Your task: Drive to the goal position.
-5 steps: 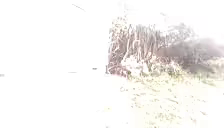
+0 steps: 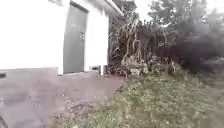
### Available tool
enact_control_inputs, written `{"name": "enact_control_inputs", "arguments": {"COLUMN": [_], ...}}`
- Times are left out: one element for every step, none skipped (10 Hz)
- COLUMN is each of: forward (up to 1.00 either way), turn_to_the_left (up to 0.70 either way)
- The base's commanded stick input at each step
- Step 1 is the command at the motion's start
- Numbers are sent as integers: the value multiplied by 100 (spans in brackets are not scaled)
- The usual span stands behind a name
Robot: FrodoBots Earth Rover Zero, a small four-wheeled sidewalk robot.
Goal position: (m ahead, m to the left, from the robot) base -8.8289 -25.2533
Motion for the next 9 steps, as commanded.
{"name": "enact_control_inputs", "arguments": {"forward": [4,4,4,4,4,4,4,4,4], "turn_to_the_left": [0,0,0,0,0,0,0,0,0]}}
